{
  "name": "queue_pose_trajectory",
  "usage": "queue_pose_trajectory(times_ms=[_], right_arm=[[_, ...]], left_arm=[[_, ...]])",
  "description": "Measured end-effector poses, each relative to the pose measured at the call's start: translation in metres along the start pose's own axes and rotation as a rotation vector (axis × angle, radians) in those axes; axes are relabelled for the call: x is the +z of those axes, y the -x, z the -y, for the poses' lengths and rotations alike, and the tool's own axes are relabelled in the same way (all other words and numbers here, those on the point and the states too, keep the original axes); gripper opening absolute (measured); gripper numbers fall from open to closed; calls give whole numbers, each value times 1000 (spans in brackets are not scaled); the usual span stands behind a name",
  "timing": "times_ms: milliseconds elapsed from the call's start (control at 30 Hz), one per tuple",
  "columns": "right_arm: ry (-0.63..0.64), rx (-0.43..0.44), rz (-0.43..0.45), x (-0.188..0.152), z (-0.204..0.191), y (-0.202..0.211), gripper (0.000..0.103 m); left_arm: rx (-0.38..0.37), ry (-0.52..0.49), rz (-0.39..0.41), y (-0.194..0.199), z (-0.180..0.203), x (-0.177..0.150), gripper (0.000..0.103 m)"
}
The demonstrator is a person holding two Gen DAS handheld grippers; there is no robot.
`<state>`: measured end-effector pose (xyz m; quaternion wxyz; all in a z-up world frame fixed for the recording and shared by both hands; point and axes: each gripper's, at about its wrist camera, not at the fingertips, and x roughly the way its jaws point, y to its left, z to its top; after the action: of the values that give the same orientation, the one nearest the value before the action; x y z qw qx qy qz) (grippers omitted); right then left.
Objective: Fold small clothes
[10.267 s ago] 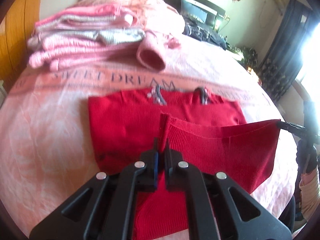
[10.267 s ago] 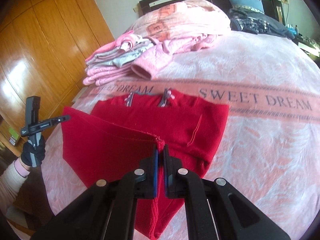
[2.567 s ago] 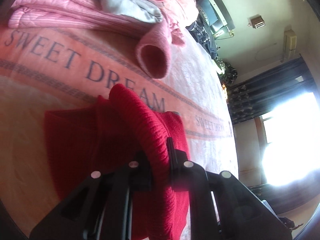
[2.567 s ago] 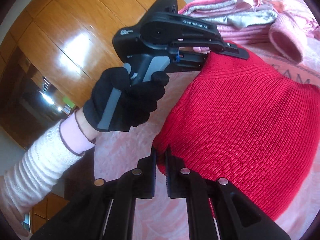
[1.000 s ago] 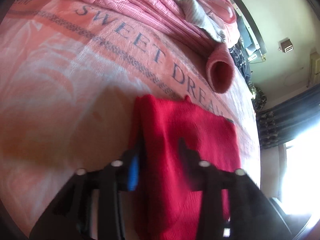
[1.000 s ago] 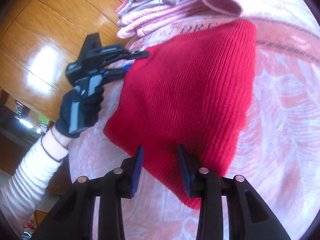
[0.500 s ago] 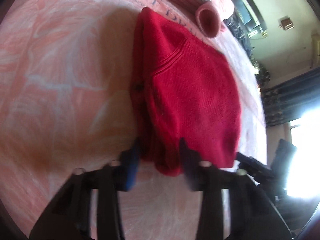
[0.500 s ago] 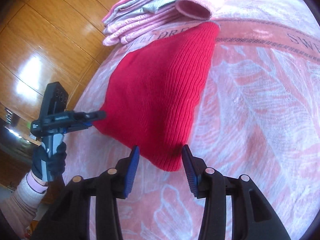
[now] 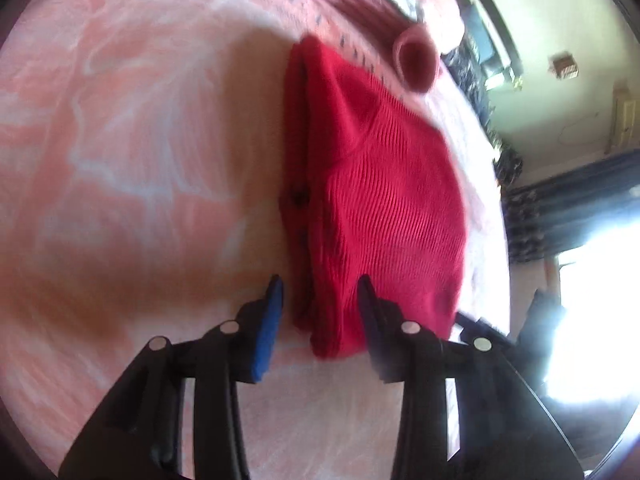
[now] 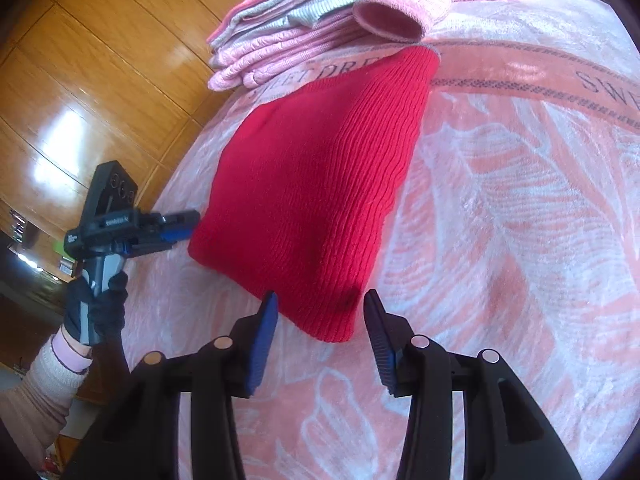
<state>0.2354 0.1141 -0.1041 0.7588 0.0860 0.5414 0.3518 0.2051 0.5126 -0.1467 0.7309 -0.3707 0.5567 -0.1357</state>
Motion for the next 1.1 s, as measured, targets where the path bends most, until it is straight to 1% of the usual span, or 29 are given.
queue_pose_trajectory(times_ms=[33,100,133,200,333,367,433,500,533,633,733,833,867,900,933,967,1000,1033,1067,1100], right_arm=[[-3,-2,3,1,2,1,46],[-5,-7,10,3,4,2,46],[-6,-8,12,4,4,2,46],[-10,0,18,6,7,2,46],[-26,4,21,11,17,3,46],[-34,12,25,13,21,4,48],[-54,44,36,19,27,7,52],[-77,79,38,27,33,6,55],[-91,98,34,31,36,3,57],[-143,146,25,45,45,-8,60],[-210,154,5,58,57,-24,66],[-278,202,-14,65,69,-43,66],[-293,225,-11,68,71,-47,65],[-307,248,-9,70,71,-51,62],[-319,262,-13,73,73,-54,55],[-335,268,-18,74,73,-56,47],[-342,281,-19,76,74,-57,44],[-340,284,-15,77,73,-55,41],[-327,281,-12,77,71,-52,38],[-308,277,-9,79,67,-48,37]], left_arm=[[-19,18,4,0,-4,8,39],[-93,66,-14,-6,-15,26,40],[-117,84,-12,-9,-19,32,40],[-184,98,-16,-16,-22,44,40],[-219,119,-34,-35,-28,62,40],[-236,129,-39,-40,-30,65,39],[-268,131,-47,-48,-29,71,39],[-281,110,-52,-55,-24,74,39],[-288,94,-59,-57,-21,74,42],[-305,42,-68,-65,-5,78,54],[-317,9,-81,-69,1,79,59],[-306,0,-85,-72,5,80,59],[-297,-5,-86,-73,7,80,60],[-279,-10,-86,-75,10,81,60],[-260,-14,-90,-76,13,82,59],[-236,-22,-91,-77,15,81,55],[-195,-35,-91,-77,20,81,51],[-162,-45,-93,-77,22,81,39],[-133,-53,-95,-78,24,81,34],[-129,-50,-95,-78,25,81,32]])
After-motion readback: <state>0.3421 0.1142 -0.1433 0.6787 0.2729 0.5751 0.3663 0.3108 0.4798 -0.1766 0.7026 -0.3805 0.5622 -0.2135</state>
